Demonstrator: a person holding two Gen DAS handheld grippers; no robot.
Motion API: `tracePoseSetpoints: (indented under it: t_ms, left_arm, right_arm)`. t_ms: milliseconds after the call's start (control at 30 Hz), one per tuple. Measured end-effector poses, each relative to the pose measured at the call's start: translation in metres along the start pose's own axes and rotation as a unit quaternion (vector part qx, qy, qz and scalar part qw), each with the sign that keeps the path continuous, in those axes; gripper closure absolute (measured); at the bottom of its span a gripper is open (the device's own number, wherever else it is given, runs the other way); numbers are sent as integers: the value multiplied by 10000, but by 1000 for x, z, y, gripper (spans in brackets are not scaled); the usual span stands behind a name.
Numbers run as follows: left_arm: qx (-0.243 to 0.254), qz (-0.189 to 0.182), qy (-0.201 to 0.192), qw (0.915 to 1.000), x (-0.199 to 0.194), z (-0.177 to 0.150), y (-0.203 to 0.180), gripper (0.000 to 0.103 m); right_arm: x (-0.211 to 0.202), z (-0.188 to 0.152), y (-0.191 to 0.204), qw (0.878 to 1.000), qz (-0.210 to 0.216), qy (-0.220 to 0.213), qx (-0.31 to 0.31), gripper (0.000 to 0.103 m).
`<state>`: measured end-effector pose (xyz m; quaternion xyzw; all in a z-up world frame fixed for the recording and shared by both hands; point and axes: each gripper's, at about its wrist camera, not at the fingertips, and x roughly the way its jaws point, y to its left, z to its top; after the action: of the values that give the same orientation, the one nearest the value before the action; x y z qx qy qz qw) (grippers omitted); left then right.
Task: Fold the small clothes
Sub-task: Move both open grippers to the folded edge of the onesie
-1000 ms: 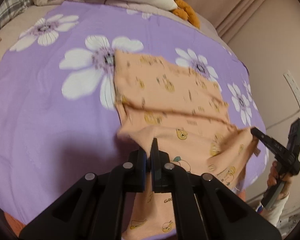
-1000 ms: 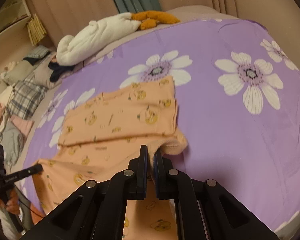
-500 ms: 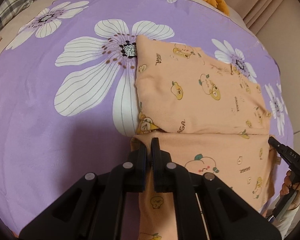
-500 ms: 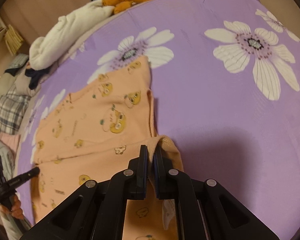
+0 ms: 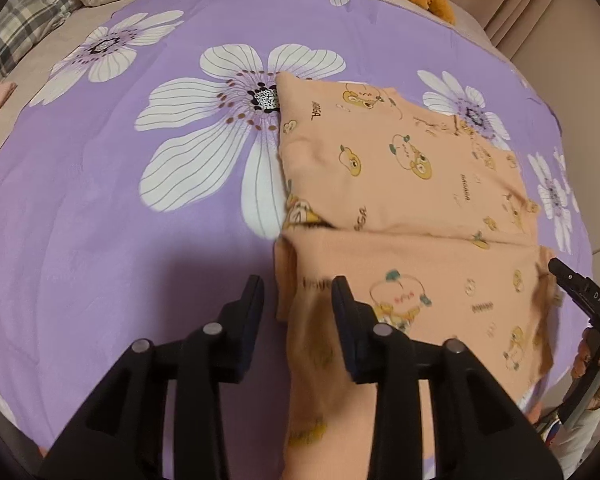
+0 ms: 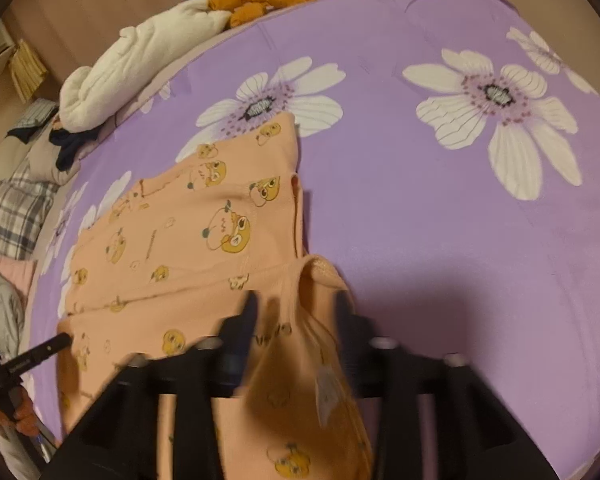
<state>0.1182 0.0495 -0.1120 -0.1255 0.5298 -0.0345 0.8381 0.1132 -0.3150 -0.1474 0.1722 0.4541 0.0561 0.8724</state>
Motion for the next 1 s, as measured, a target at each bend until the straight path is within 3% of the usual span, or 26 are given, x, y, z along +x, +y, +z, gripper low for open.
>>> tracePoseSetpoints:
  t_ms: [33,100,167,400,533,1000]
  left_arm:
    - [-43,-74,-23,10000,-7,-4,3,65]
    - [-96,-157,-49,9998,-15,-12,6,53]
    - [-130,-249,-77,9996,-23,-22,10,50]
    - [-171,-387,53,9991,-32,-49,20,50]
    - [-351,-658,197,9970,-30,-64,22,50]
    - [-391,-853,334,9950,-26,-96,12,52]
  right_arm:
    - [-5,-2,0,10000,12,-24,-16,53]
    - [-13,-9,-1,10000,32,5,-80,53]
    - [-20,-17,-2,9999,14,50,-154,53]
    - [-24,-46,-8,9993,65,324,-202,53]
    - [-26,-57,-12,9993,62,339,-112,53]
    - [-36,-89,-18,9994,84,315,-115,53]
